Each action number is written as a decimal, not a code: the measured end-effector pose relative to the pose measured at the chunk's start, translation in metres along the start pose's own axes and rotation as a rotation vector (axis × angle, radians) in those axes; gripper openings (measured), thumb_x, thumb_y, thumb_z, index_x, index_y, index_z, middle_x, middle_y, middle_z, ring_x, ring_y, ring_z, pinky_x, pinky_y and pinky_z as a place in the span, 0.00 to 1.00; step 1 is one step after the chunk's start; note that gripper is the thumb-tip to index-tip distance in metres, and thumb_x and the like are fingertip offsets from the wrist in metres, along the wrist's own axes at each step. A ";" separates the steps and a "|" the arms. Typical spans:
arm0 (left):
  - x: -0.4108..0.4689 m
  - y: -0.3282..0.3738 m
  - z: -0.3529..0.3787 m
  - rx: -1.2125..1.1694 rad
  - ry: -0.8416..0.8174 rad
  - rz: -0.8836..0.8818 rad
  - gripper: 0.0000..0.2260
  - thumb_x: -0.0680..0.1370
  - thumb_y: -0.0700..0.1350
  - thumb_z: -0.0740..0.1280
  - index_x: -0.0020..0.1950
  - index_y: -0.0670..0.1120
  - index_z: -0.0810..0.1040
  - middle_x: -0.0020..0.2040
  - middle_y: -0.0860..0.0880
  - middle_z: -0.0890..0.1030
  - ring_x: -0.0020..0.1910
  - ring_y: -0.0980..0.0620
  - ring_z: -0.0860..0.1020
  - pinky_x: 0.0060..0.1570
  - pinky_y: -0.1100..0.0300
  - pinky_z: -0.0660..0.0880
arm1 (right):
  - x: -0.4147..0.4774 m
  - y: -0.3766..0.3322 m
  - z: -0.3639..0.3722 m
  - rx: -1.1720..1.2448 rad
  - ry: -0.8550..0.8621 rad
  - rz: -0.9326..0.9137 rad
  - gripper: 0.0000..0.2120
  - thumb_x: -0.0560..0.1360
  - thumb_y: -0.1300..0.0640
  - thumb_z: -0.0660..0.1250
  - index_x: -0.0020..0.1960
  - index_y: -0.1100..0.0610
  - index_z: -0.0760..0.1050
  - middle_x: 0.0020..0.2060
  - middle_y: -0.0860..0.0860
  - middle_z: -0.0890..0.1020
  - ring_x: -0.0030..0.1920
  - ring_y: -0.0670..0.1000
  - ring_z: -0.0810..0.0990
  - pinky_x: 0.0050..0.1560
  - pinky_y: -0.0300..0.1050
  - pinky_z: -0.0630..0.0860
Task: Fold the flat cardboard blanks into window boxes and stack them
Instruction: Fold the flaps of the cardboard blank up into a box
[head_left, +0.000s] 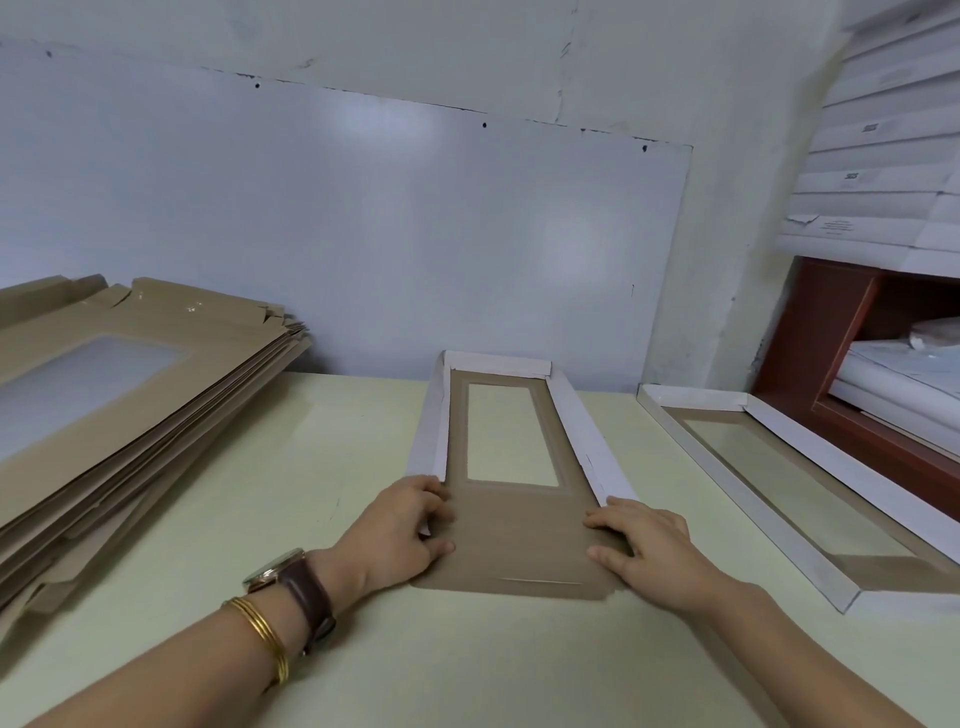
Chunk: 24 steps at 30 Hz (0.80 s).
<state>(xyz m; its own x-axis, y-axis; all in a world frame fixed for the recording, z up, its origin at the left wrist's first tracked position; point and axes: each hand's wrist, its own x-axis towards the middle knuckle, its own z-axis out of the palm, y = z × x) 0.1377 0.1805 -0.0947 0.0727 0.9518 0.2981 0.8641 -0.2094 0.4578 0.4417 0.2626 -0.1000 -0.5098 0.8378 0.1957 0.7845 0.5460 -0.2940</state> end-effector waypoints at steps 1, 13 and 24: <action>0.001 0.000 0.000 -0.006 0.010 0.004 0.16 0.73 0.45 0.73 0.59 0.45 0.81 0.67 0.52 0.71 0.69 0.57 0.66 0.58 0.78 0.57 | 0.002 0.000 0.000 0.000 -0.008 0.008 0.16 0.78 0.46 0.65 0.65 0.43 0.72 0.61 0.32 0.71 0.74 0.40 0.57 0.67 0.43 0.50; -0.001 -0.001 0.005 -0.065 0.134 -0.052 0.26 0.70 0.45 0.74 0.66 0.52 0.70 0.68 0.53 0.57 0.71 0.54 0.56 0.60 0.71 0.60 | 0.004 -0.006 -0.006 0.023 0.056 -0.018 0.21 0.74 0.47 0.69 0.66 0.43 0.70 0.58 0.35 0.71 0.66 0.43 0.65 0.59 0.42 0.60; -0.014 0.007 0.003 0.038 0.199 -0.099 0.17 0.69 0.52 0.74 0.52 0.49 0.72 0.59 0.52 0.57 0.51 0.49 0.70 0.49 0.54 0.75 | -0.011 -0.008 0.000 0.092 0.284 0.054 0.21 0.68 0.47 0.76 0.57 0.48 0.73 0.66 0.41 0.54 0.64 0.44 0.61 0.53 0.41 0.70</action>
<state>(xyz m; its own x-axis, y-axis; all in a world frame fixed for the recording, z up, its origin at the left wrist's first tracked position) 0.1441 0.1665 -0.0983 -0.1099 0.9034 0.4145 0.8805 -0.1050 0.4622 0.4407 0.2490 -0.0997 -0.3391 0.8381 0.4274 0.7660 0.5097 -0.3917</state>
